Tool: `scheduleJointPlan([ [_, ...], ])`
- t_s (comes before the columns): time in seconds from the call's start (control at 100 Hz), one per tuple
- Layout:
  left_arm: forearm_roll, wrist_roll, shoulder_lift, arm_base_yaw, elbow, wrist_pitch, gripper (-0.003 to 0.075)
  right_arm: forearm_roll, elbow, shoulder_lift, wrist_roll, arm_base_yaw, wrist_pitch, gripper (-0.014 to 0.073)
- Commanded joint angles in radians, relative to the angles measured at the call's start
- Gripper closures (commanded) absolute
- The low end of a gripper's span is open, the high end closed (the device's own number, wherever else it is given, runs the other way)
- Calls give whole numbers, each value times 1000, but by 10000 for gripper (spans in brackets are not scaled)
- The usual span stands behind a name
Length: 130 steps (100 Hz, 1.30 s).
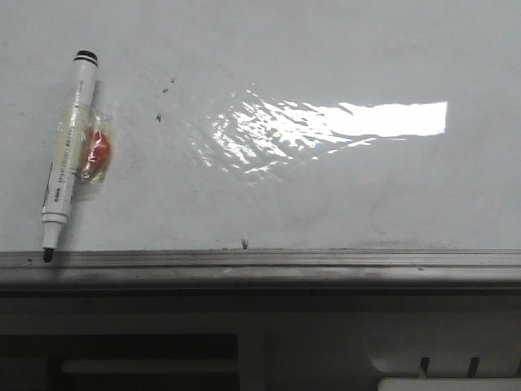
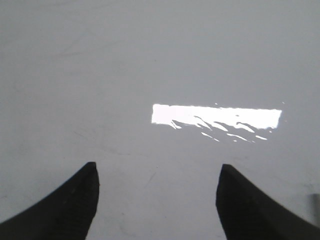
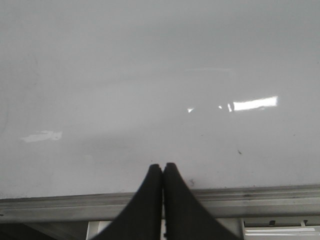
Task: Write number 9 on whiteboard
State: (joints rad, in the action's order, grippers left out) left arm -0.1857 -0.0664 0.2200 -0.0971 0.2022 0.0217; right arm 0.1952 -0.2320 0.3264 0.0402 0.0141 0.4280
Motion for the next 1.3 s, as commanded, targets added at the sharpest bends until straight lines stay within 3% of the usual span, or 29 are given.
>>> scheduleJointPlan([
  [0.0,12,5,57,-71,44,-67,281,5,-37,16,-4,2,-73,663],
  [0.21,-61,5,171,-362,55,25,281,5,-35,16,-4,2,-73,663],
  [0.3,-153,5,210,-506,55,22,281,5,-35,16,-4,2,-68,663],
  [0.48,-104,5,293,-683,55,-67,282,5,-35,16,-4,2,-68,663],
  [0.87,-170,5,614,-718,55,-311,282,5,-35,16,-4,4,-68,663],
  [1.12,-186,5,759,-718,103,-338,284,5,-35,16,-4,13,-68,663],
  [1.21,-186,5,788,-718,107,-340,344,5,-35,16,-4,29,-68,663],
  [1.29,-186,5,806,-718,107,-329,470,5,-35,16,-4,48,-87,663],
])
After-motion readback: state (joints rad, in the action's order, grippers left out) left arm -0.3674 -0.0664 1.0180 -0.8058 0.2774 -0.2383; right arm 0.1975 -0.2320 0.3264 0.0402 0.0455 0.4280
